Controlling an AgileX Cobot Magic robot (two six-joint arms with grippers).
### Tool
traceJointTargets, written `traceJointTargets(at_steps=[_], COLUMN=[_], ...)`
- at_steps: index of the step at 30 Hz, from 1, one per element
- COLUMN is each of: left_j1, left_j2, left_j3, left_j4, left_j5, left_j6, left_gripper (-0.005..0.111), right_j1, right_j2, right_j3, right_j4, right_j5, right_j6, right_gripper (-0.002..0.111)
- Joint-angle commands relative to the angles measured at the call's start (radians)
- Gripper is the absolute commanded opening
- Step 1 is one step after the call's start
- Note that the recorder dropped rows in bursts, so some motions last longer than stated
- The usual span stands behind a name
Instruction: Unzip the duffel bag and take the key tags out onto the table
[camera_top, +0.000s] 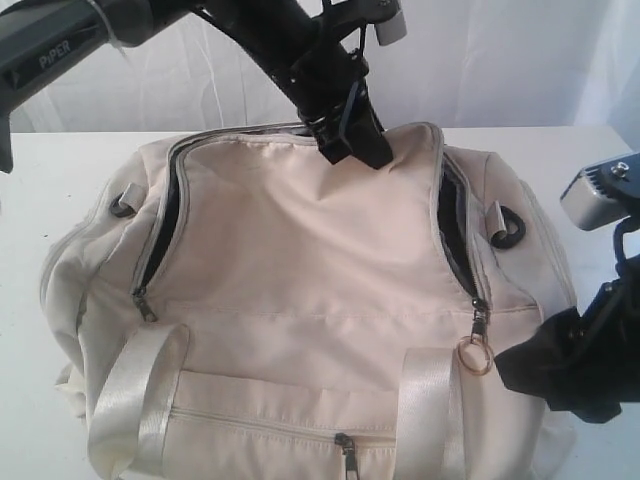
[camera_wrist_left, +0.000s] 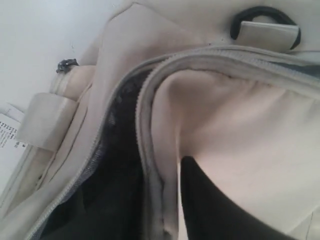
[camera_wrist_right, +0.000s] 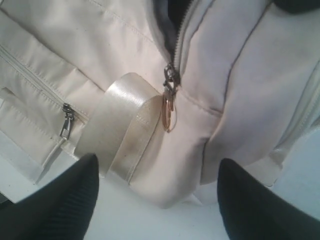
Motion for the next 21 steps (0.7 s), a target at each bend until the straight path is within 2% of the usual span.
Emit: traceJointTargets(at_steps=[1, 3, 6, 7, 14, 21], left_j1=[0.002, 0.002, 0.002, 0.002, 0.002, -0.003], left_j2=[-0.044, -0.052, -0.067, -0.075, -0.139, -0.318], left_j3=[-0.004, -0.002, 0.0, 0.01, 0.127, 0.408], left_j4=[-0.036, -0.029, -0.009, -0.009, -0.012, -0.012], left_j5=[0.091, 0.091, 0.091, 0.091, 0.091, 0.091], left_j6=[-0.069, -0.123, -0.184, -0.184, -0.229, -0.228], left_gripper=[0.034, 0.028, 0.004, 0.0, 0.0, 0.0], right_j1=[-0.004, -0.004, -0.004, -0.004, -0.004, -0.004], right_j2=[-0.009, -0.009, -0.013, -0.015, -0.051, -0.147], right_j3=[0.004, 0.004, 0.004, 0.004, 0.0, -0.032], right_j4=[0.004, 0.0, 0.0, -0.004, -0.146, -0.309], right_j5=[0.0, 0.0, 0.005, 0.01, 0.033, 0.044], right_j6=[-0.008, -0.008, -0.008, -0.005, 0.12, 0.229], right_gripper=[0.064, 0.064, 0.064, 0.064, 0.064, 0.064])
